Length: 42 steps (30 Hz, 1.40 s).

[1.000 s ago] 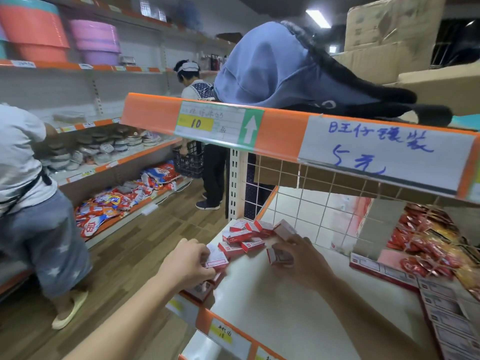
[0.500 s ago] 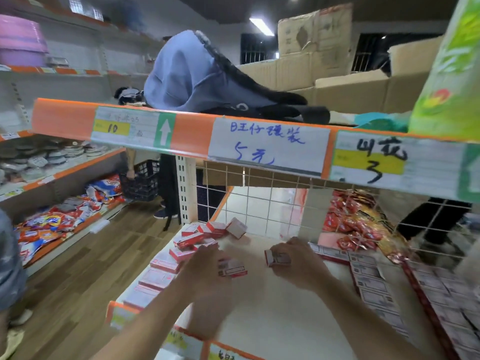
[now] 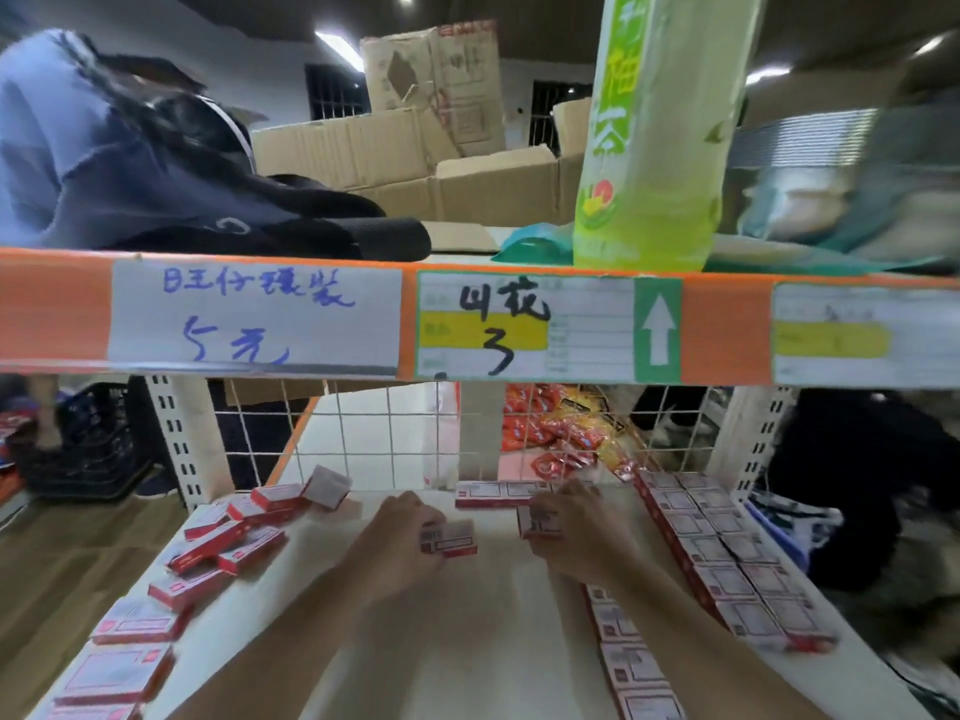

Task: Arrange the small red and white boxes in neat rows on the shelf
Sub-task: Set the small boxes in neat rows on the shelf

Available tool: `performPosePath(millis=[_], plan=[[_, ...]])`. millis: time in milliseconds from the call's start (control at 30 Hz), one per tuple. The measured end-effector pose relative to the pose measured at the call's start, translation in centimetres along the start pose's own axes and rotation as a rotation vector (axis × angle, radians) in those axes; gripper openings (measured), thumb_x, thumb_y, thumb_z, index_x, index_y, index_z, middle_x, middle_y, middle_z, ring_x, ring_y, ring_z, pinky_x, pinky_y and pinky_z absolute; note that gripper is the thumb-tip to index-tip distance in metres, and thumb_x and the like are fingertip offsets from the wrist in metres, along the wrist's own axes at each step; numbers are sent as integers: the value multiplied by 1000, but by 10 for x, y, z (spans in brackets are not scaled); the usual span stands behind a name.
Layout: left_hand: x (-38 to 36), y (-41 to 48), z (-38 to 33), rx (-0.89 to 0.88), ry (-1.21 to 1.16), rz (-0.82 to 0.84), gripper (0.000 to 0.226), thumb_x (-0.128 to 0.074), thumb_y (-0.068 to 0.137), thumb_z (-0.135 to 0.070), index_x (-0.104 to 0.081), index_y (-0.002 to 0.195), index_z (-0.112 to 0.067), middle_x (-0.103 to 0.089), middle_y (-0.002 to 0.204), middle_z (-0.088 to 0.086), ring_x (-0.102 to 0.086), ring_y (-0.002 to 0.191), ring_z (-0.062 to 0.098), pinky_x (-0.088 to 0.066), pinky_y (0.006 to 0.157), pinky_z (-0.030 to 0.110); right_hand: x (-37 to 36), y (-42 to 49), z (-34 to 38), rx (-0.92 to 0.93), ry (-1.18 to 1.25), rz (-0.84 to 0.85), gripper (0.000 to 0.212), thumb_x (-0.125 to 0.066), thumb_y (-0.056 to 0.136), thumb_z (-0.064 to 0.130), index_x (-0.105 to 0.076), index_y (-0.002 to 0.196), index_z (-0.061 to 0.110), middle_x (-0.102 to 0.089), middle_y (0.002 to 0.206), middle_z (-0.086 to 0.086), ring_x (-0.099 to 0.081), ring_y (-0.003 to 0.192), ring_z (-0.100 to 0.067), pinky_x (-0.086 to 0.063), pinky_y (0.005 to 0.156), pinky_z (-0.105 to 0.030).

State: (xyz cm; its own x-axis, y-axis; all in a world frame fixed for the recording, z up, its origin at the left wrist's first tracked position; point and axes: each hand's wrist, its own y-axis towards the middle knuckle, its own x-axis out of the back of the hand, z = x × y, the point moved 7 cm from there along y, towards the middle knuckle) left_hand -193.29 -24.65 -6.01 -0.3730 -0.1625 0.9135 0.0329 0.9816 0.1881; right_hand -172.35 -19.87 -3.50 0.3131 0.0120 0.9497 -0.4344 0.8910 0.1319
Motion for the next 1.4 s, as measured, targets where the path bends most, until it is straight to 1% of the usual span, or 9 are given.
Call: performPosePath(millis=[133, 367, 567, 667, 800, 933, 1033, 1200, 1400], plan=[[-4, 22, -3, -8, -41, -18, 26, -67, 80, -19, -70, 106, -22, -61, 104, 1, -52, 96, 18, -40, 78, 24, 0, 5, 6, -57, -39, -55, 45, -64, 78, 43, -57, 121, 34, -46, 124, -1, -45, 116, -26, -46, 93, -38], [-10, 35, -5, -38, -164, -94, 26, -66, 79, -10, -70, 102, -21, -61, 99, 0, -49, 88, 10, -34, 71, 6, -26, 17, 10, -97, -49, -20, 40, -65, 77, 42, -57, 116, 34, -44, 129, 1, -36, 124, -26, -45, 95, -41], [-22, 40, -2, -11, -233, -100, 26, -68, 74, -6, -71, 95, -22, -53, 97, -5, -55, 93, 13, -44, 82, 22, -28, 24, 5, -93, -68, -48, 39, -64, 79, 43, -56, 116, 33, -47, 128, 4, -39, 123, -24, -42, 96, -39], [-23, 40, -4, 9, -188, -131, 27, -65, 77, -7, -69, 96, -27, -45, 97, -11, -47, 96, 8, -39, 77, 20, -24, 24, 0, -113, -94, -100, 48, -66, 78, 49, -54, 121, 31, -45, 130, 3, -39, 124, -23, -38, 99, -39], [-25, 41, -8, 0, -188, -139, 23, -68, 81, -13, -68, 96, -30, -47, 96, -13, -43, 94, 6, -37, 74, 19, -23, 26, -4, -132, -89, -101, 41, -65, 78, 54, -59, 108, 26, -52, 123, 3, -40, 121, -22, -36, 94, -36], [-28, 42, -11, -35, -220, -147, 21, -67, 83, -10, -69, 100, -22, -48, 97, -9, -46, 95, 10, -36, 84, 17, -24, 29, -2, -122, -37, -116, 34, -67, 78, 47, -62, 103, 25, -56, 120, 4, -44, 117, -19, -40, 87, -32], [-30, 43, -14, -34, -209, -170, 25, -64, 82, -5, -68, 101, -20, -48, 99, -9, -44, 95, 9, -34, 83, 15, -23, 30, -2, -118, -25, -108, 34, -67, 78, 47, -63, 104, 25, -57, 119, 4, -45, 116, -18, -41, 86, -32], [-33, 41, -15, -4, -174, -126, 35, -57, 82, 0, -65, 110, -20, -50, 110, -3, -46, 107, 17, -36, 89, 17, -23, 29, -2, -115, -38, -84, 34, -66, 80, 45, -62, 108, 27, -55, 122, 6, -43, 119, -17, -39, 90, -32], [-16, 28, -11, 16, -153, -62, 42, -55, 83, -4, -57, 121, -20, -46, 125, 1, -47, 119, 18, -41, 100, 30, -11, 35, 8, -74, -106, -8, 39, -59, 83, 30, -57, 122, 27, -55, 128, 2, -43, 124, -22, -39, 100, -38]])
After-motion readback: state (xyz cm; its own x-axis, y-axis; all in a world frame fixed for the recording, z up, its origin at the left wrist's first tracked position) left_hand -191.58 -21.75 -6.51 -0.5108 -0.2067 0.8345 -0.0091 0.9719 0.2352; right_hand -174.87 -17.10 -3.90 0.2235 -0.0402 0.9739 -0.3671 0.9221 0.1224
